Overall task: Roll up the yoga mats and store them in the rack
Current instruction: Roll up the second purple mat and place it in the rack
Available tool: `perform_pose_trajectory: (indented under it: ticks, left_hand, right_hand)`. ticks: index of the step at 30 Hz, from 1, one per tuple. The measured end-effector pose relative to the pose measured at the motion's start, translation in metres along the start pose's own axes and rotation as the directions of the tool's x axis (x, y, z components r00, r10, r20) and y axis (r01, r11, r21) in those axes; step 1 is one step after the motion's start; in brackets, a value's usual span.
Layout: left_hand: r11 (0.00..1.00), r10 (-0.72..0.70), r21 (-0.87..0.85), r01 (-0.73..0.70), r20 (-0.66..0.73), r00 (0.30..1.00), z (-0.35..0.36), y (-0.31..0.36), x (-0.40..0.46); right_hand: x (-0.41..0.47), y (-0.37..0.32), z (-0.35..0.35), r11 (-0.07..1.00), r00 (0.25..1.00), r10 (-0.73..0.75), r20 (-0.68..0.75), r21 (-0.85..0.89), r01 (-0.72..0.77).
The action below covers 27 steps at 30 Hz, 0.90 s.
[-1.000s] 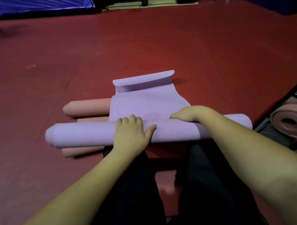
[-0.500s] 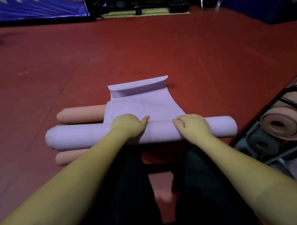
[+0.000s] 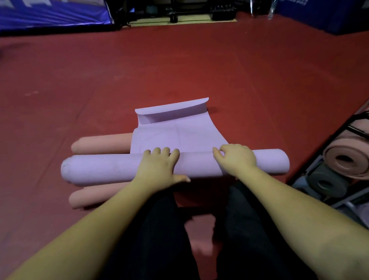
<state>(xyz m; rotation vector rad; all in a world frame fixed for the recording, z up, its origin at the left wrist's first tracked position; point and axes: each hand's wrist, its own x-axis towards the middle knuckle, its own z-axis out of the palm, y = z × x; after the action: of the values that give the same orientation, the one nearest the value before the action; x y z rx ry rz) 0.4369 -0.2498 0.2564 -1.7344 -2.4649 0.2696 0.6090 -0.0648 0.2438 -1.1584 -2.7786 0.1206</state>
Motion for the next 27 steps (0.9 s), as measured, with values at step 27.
perform_pose_trajectory:
  ticks: [27]
  left_hand:
    - [0.996, -0.054, -0.075, 0.056, 0.023, 0.998, -0.039, 0.019, -0.046]
  right_hand:
    - [0.042, -0.011, -0.04, 0.984, 0.696, 0.031, 0.718, 0.1, -0.147]
